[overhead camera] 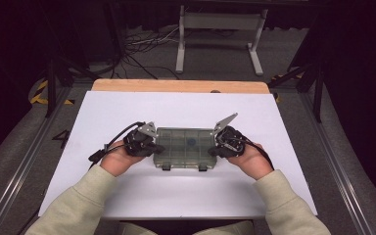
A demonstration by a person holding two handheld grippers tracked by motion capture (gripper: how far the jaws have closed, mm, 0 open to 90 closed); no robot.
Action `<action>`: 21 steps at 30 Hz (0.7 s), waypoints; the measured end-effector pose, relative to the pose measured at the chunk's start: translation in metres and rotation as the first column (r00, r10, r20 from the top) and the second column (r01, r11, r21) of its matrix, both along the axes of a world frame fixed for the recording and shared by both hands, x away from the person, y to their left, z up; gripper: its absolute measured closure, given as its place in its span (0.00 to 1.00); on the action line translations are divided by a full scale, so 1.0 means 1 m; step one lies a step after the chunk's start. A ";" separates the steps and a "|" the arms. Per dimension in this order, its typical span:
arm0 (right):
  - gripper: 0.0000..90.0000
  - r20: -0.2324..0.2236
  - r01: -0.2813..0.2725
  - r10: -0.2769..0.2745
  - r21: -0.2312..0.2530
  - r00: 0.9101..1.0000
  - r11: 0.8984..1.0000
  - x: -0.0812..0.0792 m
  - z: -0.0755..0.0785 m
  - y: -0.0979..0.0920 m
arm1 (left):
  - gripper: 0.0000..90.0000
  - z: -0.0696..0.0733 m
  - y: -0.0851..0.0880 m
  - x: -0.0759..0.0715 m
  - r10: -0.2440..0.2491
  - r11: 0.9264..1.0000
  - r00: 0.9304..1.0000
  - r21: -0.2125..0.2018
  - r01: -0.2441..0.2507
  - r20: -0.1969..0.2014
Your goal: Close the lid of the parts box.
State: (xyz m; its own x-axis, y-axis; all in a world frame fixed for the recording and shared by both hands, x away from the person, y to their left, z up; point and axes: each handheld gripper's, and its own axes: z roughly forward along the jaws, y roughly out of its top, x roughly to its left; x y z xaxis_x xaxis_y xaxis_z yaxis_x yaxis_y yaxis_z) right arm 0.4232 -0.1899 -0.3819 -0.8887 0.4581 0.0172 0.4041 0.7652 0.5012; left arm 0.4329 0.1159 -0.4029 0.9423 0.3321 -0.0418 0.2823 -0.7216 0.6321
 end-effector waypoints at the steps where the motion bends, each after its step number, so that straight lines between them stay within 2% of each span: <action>1: 0.98 0.002 0.001 -0.001 -0.001 1.000 1.000 0.000 0.000 0.000 | 0.99 0.000 0.000 0.000 0.000 1.000 1.000 0.000 0.000 0.000; 6: 0.98 0.005 0.006 -0.006 0.008 1.000 1.000 -0.001 -0.001 -0.001 | 0.99 -0.002 0.003 -0.001 0.008 1.000 1.000 -0.023 -0.008 0.005; 11: 0.99 -0.001 0.008 -0.008 0.029 1.000 1.000 -0.002 -0.002 -0.003 | 0.99 -0.002 0.002 -0.003 0.012 1.000 1.000 -0.010 -0.012 0.025; 13: 1.00 -0.040 -0.010 0.012 0.058 0.999 0.998 -0.002 -0.004 -0.003 | 0.99 -0.005 0.000 -0.003 0.002 1.000 1.000 0.003 -0.002 -0.004; 14: 1.00 -0.041 -0.016 0.018 0.041 0.999 0.999 -0.003 -0.009 -0.001 | 0.99 -0.006 0.001 -0.004 -0.005 1.000 1.000 -0.016 0.004 -0.010; 17: 1.00 -0.012 -0.017 0.018 0.044 1.000 0.999 -0.005 -0.010 0.001 | 0.99 -0.007 0.001 -0.006 0.001 1.000 1.000 -0.013 -0.001 0.003; 21: 1.00 -0.009 -0.019 0.019 0.039 1.000 0.999 -0.006 -0.009 0.001 | 0.99 -0.006 -0.001 -0.008 0.004 1.000 1.000 -0.003 -0.004 0.015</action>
